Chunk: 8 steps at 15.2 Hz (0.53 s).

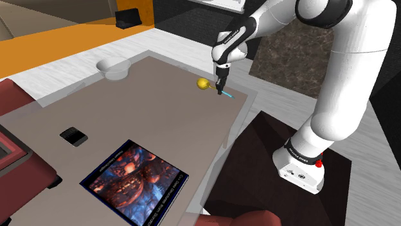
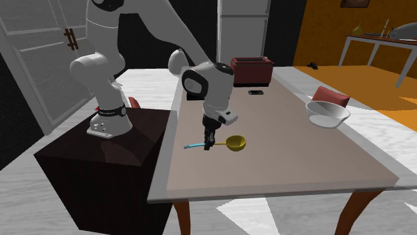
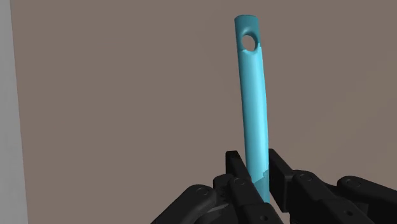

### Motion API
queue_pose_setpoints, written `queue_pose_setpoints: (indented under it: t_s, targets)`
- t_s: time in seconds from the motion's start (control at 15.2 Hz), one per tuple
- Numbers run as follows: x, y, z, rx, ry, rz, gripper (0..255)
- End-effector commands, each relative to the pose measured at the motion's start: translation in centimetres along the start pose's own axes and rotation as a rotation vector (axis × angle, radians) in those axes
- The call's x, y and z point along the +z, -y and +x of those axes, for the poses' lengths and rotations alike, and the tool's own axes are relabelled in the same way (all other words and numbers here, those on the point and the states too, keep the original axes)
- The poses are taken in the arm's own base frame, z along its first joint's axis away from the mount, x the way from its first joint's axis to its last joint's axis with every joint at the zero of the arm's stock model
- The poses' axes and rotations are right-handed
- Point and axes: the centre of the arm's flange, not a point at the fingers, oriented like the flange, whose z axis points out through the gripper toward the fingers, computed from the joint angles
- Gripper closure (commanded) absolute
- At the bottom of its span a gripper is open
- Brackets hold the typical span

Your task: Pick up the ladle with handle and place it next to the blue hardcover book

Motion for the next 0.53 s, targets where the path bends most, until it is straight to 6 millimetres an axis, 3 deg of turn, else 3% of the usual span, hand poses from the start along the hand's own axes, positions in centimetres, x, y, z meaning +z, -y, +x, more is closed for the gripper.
queue_pose_setpoints:
  t_s: [0.0, 0.46]
  targets:
    - [-1.0, 0.1, -0.1, 0.000, 0.000, 0.000, 255]
    - [-4.7, 0.5, -0.7, 0.000, 0.000, 0.000, 255]
